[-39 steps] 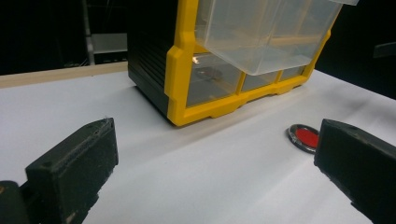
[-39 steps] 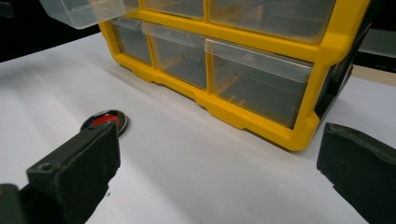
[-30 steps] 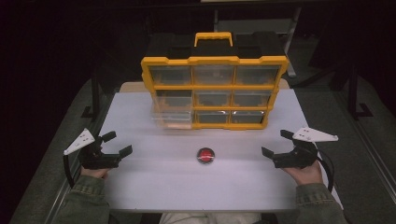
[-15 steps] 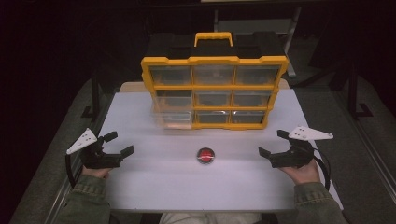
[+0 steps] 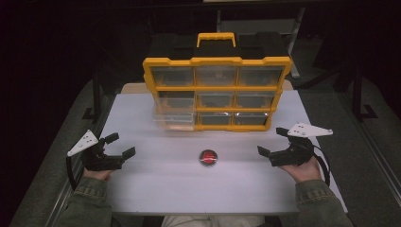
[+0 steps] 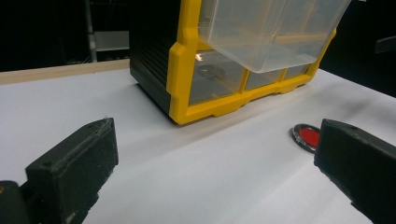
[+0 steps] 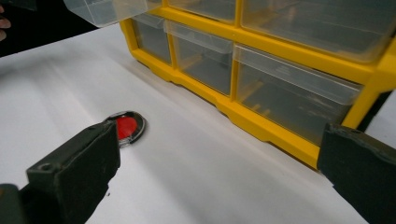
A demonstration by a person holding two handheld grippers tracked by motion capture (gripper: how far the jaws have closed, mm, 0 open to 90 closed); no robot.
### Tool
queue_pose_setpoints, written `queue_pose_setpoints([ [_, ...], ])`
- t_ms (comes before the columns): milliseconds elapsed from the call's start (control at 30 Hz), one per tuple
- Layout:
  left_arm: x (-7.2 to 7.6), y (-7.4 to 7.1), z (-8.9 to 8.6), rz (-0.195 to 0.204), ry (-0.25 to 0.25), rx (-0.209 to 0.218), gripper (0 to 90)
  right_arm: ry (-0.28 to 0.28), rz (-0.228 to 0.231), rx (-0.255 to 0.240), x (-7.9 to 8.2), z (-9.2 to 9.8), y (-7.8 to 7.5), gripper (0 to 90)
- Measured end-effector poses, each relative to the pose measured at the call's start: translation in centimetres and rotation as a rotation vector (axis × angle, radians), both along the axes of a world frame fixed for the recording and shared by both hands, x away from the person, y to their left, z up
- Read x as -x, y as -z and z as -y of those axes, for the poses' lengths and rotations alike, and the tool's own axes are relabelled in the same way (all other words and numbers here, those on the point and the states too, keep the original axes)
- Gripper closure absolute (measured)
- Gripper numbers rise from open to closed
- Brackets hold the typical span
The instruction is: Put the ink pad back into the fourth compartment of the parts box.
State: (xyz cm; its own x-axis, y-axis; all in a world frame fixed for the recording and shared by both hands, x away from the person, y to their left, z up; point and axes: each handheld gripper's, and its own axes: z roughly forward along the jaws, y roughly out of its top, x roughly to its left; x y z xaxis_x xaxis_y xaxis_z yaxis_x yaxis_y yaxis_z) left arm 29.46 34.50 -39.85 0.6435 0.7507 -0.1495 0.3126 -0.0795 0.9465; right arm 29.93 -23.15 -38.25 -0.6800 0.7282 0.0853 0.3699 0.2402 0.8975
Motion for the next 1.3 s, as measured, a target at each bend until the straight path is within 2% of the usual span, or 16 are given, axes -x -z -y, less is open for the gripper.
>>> queue_pose_setpoints([
  [367,0.0,-0.1,-0.2,0.007,-0.014,0.017,0.0,-0.037,-0.016,0.012,-0.9,-1.5,0.0,0.0],
  [567,0.0,0.0,-0.1,0.006,-0.012,0.007,0.0,-0.055,-0.022,0.017,-1.3,-2.2,-0.1,0.0],
  [967,0.0,0.0,-0.1,0.007,-0.014,0.013,0.0,-0.096,-0.047,0.027,-2.1,-3.7,0.0,0.0],
  [1300,0.0,0.0,-0.1,0.009,-0.012,0.003,0.0,-0.126,-0.047,0.035,-2.8,-5.0,-0.2,0.0],
])
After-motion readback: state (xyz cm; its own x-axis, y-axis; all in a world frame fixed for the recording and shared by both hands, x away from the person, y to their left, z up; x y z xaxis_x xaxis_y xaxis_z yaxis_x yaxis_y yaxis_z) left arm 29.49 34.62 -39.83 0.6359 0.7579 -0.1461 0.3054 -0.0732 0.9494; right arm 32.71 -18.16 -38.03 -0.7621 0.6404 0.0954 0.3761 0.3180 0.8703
